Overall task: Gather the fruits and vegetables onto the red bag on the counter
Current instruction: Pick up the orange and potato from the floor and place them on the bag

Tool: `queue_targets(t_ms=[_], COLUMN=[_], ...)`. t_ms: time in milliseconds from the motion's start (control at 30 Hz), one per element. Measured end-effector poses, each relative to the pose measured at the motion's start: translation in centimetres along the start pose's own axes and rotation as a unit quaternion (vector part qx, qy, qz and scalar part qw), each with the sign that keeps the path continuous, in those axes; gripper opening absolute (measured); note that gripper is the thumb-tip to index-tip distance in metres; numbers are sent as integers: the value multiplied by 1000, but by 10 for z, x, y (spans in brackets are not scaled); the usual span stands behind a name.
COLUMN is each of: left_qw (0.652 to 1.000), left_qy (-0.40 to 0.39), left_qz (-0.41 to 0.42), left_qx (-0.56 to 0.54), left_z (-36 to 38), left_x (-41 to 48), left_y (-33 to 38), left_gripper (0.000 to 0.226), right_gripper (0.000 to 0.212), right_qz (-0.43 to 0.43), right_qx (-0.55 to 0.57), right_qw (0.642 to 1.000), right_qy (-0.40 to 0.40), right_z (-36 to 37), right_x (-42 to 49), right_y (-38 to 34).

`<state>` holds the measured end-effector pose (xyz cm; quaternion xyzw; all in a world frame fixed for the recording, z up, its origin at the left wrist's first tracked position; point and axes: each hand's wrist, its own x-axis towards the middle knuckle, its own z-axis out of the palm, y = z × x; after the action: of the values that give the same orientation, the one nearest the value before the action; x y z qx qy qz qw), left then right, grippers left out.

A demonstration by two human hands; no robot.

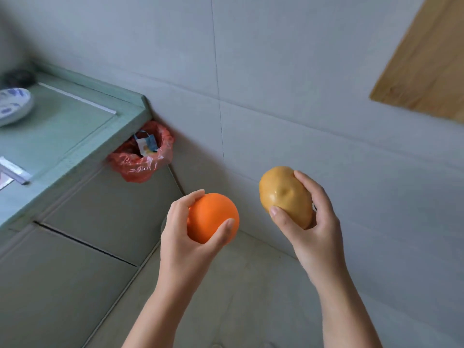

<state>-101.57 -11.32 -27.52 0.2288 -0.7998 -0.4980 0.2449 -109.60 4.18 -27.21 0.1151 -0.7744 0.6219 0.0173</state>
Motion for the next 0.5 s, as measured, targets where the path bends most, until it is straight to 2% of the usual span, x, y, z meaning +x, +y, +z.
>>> queue_targets(t_ms=[167, 500], left_qw=[999, 993], left_qy=[36, 102], left_qz=[-3, -55], left_qx=[-18, 5], left_z=[-23, -70], left_x=[-22, -61], left_y=[40, 93], left_gripper=[50, 52], right_gripper=[64, 62], right_qz=[-66, -139], right_qx=[9, 7], right_qw=[997, 967], right_qy=[-38, -212], right_z=[-17, -32], right_x=[-7, -13], right_y=[-48, -115])
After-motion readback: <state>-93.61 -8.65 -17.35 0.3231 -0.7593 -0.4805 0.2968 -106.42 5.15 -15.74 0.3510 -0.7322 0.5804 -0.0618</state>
